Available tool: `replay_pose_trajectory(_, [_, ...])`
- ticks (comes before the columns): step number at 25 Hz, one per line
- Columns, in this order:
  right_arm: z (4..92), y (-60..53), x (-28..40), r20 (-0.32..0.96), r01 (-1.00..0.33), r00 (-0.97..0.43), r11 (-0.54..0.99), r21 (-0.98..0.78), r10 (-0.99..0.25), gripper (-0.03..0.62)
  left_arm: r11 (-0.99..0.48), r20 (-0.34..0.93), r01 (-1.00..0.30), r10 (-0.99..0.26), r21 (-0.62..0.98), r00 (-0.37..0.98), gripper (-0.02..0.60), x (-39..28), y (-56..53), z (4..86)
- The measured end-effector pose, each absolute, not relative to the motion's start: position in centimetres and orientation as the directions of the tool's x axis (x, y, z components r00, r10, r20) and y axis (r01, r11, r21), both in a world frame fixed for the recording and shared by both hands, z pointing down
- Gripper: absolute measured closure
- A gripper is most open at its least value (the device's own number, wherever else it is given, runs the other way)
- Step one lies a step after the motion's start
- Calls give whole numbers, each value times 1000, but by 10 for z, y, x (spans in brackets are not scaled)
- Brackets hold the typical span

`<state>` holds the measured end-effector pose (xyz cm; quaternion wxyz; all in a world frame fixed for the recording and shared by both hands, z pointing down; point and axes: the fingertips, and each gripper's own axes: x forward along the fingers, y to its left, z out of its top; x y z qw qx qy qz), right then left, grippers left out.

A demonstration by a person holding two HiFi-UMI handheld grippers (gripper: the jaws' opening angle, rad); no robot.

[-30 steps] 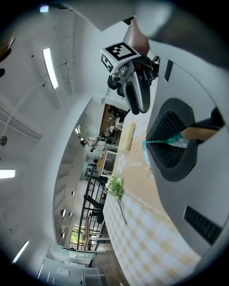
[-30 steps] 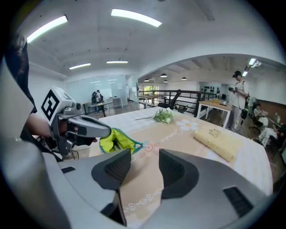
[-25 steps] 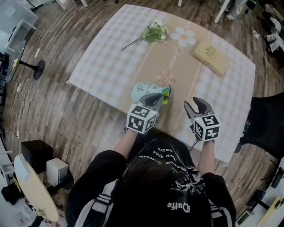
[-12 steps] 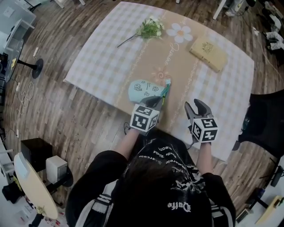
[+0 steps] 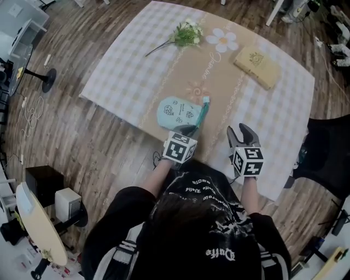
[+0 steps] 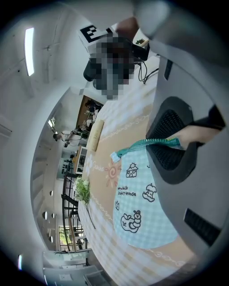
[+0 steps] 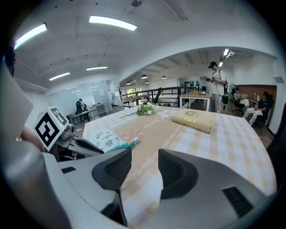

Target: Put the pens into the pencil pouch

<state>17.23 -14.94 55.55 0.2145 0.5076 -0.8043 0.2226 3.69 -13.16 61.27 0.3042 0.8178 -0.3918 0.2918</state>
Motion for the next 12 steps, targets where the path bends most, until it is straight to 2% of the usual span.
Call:
replay_pose_trajectory(3, [557, -147, 177, 566, -912, -392, 389, -133, -725, 398, -485, 725, -827, -455, 286, 517, 511, 38, -127, 620])
replay_pose_trajectory(5, [559, -145, 179, 562, -909, -400, 394, -139, -724, 398, -476, 724, -828, -454, 296, 519, 461, 40, -124, 622])
replay_pose_trajectory(12, [555, -138, 194, 530, -915, -393, 378, -143, -752, 391, -486, 678, -819, -493, 306, 546, 391, 51, -120, 607])
